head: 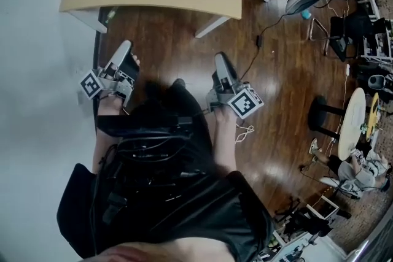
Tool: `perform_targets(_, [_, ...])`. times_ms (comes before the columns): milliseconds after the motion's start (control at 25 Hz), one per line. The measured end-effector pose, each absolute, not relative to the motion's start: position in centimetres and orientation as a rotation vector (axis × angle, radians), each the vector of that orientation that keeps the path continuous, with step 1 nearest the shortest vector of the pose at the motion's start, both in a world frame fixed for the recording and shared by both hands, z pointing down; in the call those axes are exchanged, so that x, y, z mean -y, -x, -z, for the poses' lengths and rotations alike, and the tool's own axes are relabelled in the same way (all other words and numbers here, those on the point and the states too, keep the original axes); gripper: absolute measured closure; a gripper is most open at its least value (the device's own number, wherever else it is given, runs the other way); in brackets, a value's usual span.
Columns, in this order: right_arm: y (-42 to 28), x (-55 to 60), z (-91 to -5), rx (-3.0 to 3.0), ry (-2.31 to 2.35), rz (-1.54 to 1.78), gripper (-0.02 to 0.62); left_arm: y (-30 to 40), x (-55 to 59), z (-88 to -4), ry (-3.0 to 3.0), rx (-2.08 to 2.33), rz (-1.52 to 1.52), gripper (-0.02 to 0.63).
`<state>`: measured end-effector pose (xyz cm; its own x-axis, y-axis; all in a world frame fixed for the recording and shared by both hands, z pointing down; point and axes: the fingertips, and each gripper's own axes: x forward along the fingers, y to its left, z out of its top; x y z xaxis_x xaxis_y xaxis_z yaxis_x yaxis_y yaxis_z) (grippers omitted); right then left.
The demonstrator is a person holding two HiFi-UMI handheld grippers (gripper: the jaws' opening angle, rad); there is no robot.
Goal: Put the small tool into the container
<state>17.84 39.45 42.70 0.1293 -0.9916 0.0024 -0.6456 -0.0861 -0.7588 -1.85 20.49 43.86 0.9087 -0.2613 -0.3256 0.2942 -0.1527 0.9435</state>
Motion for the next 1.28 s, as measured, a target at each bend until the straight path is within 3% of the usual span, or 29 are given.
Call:
perform_targets(480, [-22.1, -29.3, -46.2, -1.692, 1.657, 0.826, 0.522, -0.6, -14.0, -45.1, -1.693, 0.119, 0.509, 0.574])
perform_targets(760, [-30.9, -20.9, -46.4, -1.763, 1.557, 0.838, 0.522, -8.5, -8.4, -43.0, -1.775, 0.166, 0.532, 0.574])
perform_targets(1280, [-37.4, -13.4, -47.6, -1.778, 1.433, 0.936, 0.520, -12.9, -2.9, -42.6, -1.763, 0.307, 0.571, 0.574])
